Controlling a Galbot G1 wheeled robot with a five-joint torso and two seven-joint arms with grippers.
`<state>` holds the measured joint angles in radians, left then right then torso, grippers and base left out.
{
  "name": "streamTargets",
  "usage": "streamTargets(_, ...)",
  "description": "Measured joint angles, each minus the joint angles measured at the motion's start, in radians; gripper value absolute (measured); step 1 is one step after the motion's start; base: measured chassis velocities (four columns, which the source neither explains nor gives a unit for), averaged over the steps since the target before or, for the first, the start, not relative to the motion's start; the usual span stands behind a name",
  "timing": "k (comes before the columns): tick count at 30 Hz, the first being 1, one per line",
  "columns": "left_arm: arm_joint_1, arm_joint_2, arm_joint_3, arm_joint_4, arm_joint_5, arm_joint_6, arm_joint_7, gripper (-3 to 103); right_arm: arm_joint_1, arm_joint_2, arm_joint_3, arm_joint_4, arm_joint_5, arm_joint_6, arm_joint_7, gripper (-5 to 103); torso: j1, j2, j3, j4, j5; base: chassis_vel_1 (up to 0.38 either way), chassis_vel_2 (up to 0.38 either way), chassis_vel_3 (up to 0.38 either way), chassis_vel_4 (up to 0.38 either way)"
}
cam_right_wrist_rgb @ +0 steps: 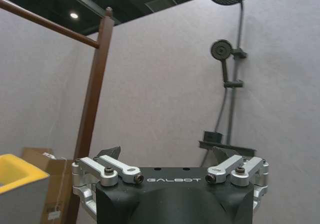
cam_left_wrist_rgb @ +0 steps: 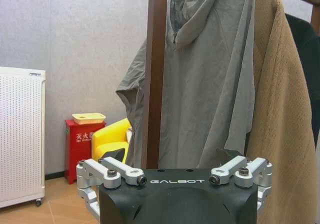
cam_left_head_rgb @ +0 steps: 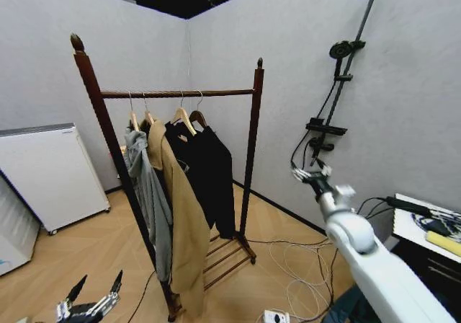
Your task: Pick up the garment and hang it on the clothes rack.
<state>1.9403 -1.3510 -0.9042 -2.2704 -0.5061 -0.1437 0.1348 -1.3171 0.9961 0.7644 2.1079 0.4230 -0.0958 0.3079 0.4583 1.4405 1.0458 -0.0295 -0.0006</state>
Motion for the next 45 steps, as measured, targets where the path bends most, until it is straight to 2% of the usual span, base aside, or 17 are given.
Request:
streamTargets(2, 0.000, 0.000, 0.000, 0.000, 0.000, 0.000, 0.000, 100, -0.149, 0.079, 0.044, 0.083, 0.016, 0.020, 0.009, 100, 0.000, 0.000, 0.000, 0.0002, 0.0011, 0.000, 0.000, 0.000, 0.000)
streamTargets(3, 0.000, 0.000, 0.000, 0.000, 0.000, 0.000, 0.000, 100, -0.236, 0.134, 0.062, 0.130, 0.028, 0.033, 0.001, 100, 0.000, 0.000, 0.000, 0.0002, 0.0003, 0.000, 0.000, 0.000, 0.000)
streamTargets(4, 0.000, 0.000, 0.000, 0.000, 0.000, 0.000, 0.000, 100, -0.236, 0.134, 0.062, 0.130, 0.028, 0.033, 0.001, 100, 0.000, 0.000, 0.000, 0.0002, 0.0003, 0.000, 0.000, 0.000, 0.000)
streamTargets(6, 0.000, 0.000, 0.000, 0.000, 0.000, 0.000, 0.000, 100, -0.436, 0.244, 0.075, 0.212, 0.023, 0.101, -0.056, 100, 0.000, 0.000, 0.000, -0.0006, 0.0007, 0.000, 0.000, 0.000, 0.000)
streamTargets(7, 0.000, 0.000, 0.000, 0.000, 0.000, 0.000, 0.000, 100, -0.436, 0.244, 0.075, 0.212, 0.023, 0.101, -0.056, 100, 0.000, 0.000, 0.000, -0.0006, 0.0007, 0.000, 0.000, 0.000, 0.000)
streamTargets(10, 0.000, 0.000, 0.000, 0.000, 0.000, 0.000, 0.000, 100, -0.577, 0.335, 0.038, 0.263, -0.062, 0.203, -0.089, 100, 0.000, 0.000, 0.000, -0.0004, -0.0002, 0.000, 0.000, 0.000, 0.000)
streamTargets(14, 0.000, 0.000, 0.000, 0.000, 0.000, 0.000, 0.000, 100, -0.599, 0.376, -0.001, 0.276, -0.132, 0.229, -0.094, 100, 0.000, 0.000, 0.000, 0.0004, 0.0005, 0.000, 0.000, 0.000, 0.000)
streamTargets(22, 0.000, 0.000, 0.000, 0.000, 0.000, 0.000, 0.000, 100, -0.635, 0.412, -0.050, 0.368, -0.187, 0.212, -0.116, 100, 0.000, 0.000, 0.000, -0.0001, 0.0003, 0.000, 0.000, 0.000, 0.000)
streamTargets(26, 0.000, 0.000, 0.000, 0.000, 0.000, 0.000, 0.000, 100, -0.621, 0.419, -0.052, 0.359, -0.203, 0.210, -0.105, 100, 0.000, 0.000, 0.000, -0.0001, 0.0007, 0.000, 0.000, 0.000, 0.000)
streamTargets(45, 0.000, 0.000, 0.000, 0.000, 0.000, 0.000, 0.000, 100, -0.607, 0.415, -0.054, 0.348, -0.202, 0.206, -0.100, 100, 0.000, 0.000, 0.000, 0.0000, 0.0006, 0.000, 0.000, 0.000, 0.000)
